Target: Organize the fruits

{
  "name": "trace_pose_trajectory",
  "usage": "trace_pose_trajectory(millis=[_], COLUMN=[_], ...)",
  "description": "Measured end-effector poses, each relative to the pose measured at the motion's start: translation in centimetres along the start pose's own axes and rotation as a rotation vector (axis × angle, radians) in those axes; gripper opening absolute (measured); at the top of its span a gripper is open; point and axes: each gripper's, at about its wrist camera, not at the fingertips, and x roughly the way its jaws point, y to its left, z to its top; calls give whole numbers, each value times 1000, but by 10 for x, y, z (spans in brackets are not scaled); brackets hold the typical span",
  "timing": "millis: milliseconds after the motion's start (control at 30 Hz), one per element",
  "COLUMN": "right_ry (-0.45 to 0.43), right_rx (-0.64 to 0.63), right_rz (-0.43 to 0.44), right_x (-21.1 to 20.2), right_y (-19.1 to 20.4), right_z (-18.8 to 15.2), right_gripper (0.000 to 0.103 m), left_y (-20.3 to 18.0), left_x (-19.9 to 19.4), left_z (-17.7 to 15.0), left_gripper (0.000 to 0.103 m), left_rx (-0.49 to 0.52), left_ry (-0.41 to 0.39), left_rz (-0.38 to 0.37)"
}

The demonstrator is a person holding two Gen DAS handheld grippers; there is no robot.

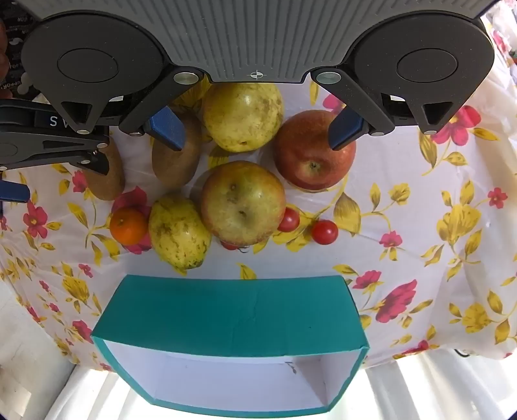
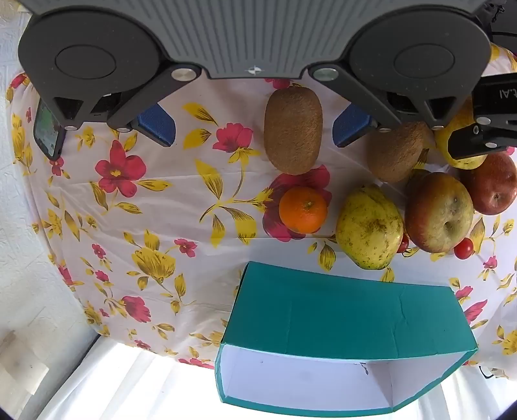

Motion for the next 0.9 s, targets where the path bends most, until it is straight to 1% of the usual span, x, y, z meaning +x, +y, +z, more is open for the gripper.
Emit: trace_pose_trajectory(millis=[167,467,900], right_ry=[-2,2,6], right_rx=[0,3,2], right_rz=[0,-2,0], right_x=[0,1,6], right_y=[0,0,-1], right_z=[1,3,6], right_gripper=[103,103,103], left_y=[-1,-2,-2], left_x=[3,8,9], left_z=[-6,-1,1], left_gripper=[98,98,98], left_rx=[1,16,22], left_ry=[-5,28,24], left_rz=[8,21,26])
